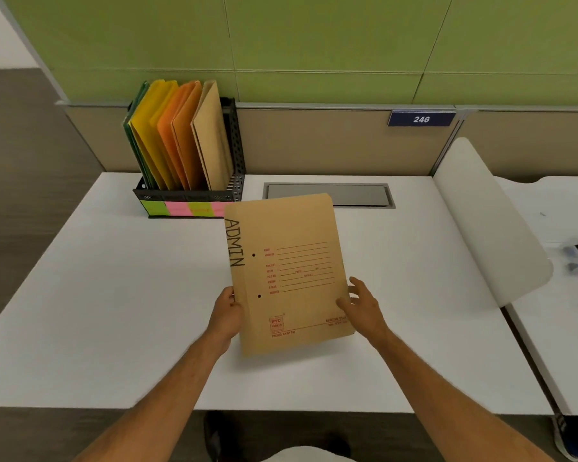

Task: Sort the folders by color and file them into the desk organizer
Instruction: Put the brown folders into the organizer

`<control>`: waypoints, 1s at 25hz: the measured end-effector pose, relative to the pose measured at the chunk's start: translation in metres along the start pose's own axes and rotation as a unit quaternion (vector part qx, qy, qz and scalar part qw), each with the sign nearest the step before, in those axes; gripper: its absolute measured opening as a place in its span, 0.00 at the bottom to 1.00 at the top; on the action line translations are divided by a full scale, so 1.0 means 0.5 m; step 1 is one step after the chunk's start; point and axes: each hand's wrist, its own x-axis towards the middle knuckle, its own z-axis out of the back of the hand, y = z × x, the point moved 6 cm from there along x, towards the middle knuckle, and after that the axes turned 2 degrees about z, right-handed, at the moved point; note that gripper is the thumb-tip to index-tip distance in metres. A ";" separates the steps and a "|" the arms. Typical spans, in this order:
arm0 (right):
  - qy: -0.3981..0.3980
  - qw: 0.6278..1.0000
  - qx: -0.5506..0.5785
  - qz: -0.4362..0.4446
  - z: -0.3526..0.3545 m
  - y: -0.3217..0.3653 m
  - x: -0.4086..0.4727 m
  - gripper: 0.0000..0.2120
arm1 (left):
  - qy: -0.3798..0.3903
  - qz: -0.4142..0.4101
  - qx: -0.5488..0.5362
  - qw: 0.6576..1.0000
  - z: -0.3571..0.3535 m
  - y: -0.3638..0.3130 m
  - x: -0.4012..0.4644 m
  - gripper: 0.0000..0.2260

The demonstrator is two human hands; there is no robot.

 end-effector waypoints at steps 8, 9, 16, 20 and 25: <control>-0.042 0.995 0.090 0.033 -0.238 0.172 0.034 0.17 | 0.003 -0.037 0.002 0.999 0.294 -0.026 0.116 0.13; -0.040 0.993 0.101 0.041 -0.266 0.191 0.035 0.15 | 0.001 -0.036 0.002 0.999 0.326 -0.022 0.130 0.13; -0.011 0.989 0.144 0.035 -0.393 0.272 0.041 0.07 | -0.001 -0.034 -0.011 0.999 0.478 -0.022 0.190 0.15; 0.039 0.987 0.149 0.053 -0.422 0.325 0.053 0.07 | 0.013 -0.041 -0.010 0.999 0.513 -0.031 0.215 0.16; 0.058 0.985 0.152 0.066 -0.460 0.376 0.063 0.18 | 0.024 -0.048 -0.009 0.999 0.548 -0.035 0.257 0.17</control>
